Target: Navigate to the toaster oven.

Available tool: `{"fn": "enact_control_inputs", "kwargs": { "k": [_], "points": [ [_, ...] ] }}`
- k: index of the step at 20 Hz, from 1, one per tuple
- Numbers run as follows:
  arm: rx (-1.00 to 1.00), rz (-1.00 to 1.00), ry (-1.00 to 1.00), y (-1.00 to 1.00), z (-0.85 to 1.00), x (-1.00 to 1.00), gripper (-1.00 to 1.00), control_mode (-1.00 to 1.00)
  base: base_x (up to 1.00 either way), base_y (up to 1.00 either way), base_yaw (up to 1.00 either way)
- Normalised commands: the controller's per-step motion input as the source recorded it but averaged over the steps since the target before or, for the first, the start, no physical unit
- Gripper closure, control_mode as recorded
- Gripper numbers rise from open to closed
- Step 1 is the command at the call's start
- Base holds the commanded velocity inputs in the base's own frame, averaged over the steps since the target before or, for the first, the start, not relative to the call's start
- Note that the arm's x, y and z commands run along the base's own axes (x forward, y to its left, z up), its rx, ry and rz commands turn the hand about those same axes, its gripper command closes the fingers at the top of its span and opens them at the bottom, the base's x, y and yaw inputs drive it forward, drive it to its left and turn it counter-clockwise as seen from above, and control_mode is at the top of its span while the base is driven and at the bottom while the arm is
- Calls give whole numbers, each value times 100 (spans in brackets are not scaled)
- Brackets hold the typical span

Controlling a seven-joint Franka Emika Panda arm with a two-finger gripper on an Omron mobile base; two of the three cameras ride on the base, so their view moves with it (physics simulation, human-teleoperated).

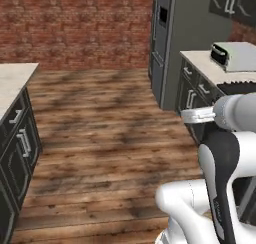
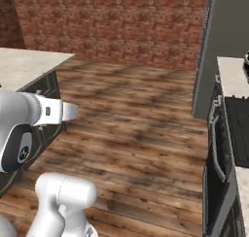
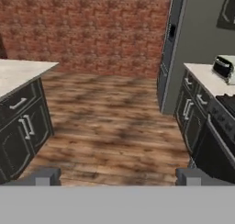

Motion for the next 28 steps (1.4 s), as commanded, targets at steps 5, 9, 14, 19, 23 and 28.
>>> {"fn": "enact_control_inputs", "kwargs": {
  "k": [5, 9, 14, 19, 23, 28],
  "points": [
    [0, 0, 0, 0, 0, 0, -100, 100, 79, -24, 70],
    [0, 0, 0, 0, 0, 0, -100, 100, 100, -25, 12],
    [0, 0, 0, 0, 0, 0, -100, 100, 100, -30, 0],
    [0, 0, 0, 0, 0, 0, -100, 100, 100, -28, -3],
    [0, 0, 0, 0, 0, 0, -100, 100, 100, -24, -14],
    [0, 0, 0, 0, 0, 0, -100, 100, 100, -20, -24]
  ]
}}
